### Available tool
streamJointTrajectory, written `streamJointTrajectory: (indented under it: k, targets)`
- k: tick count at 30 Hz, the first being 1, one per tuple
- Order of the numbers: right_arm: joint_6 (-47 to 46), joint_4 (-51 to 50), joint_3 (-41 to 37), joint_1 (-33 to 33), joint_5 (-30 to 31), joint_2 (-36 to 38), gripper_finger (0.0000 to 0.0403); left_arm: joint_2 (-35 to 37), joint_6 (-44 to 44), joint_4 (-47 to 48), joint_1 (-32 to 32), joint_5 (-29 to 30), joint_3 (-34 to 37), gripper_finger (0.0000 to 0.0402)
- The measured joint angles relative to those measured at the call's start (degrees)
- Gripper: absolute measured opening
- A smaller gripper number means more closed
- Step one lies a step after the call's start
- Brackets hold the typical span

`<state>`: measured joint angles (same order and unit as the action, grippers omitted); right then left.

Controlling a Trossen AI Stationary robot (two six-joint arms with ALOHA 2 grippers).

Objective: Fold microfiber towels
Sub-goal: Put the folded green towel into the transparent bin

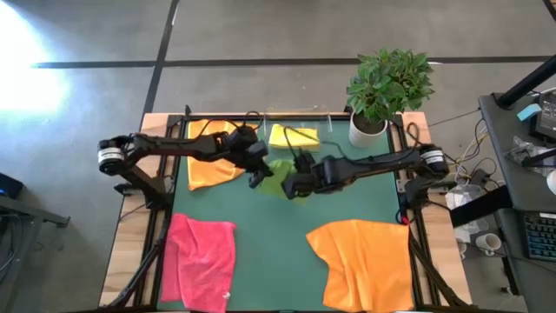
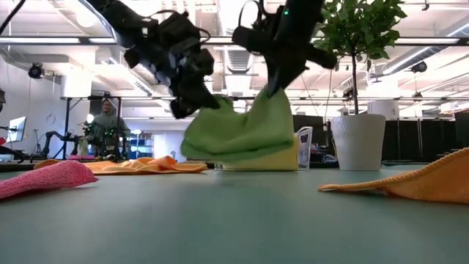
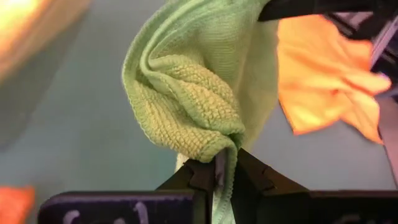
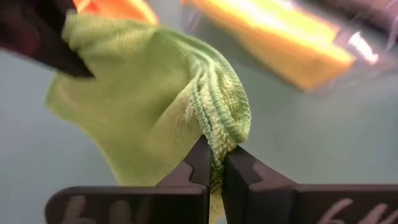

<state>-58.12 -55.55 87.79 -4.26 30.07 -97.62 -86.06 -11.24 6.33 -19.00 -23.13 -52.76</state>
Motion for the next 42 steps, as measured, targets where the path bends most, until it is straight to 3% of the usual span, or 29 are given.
streamJointTrajectory:
  k: [16,28,32,42]
  targets:
    - [22.22,5.49,0.12,16.69,1.06,10.26,0.0009,-0.25,1.17,0.1,-3.75,21.89,-13.13,0.0017]
    - [35.28,13.92,0.11,28.21,-6.73,9.45,0.0009,-9.79,-2.01,0.26,-8.58,23.5,-21.22,0.0017]
    - [35.75,14.01,0.1,30.35,-9.39,9.22,0.0009,-11.86,-4.73,0.46,-9.76,23.54,-23.32,0.0017]
    - [33.78,14.29,0.1,30.68,-9.55,6.2,0.0009,-12.28,-7.78,3.83,-11.71,23.48,-23.82,0.0017]
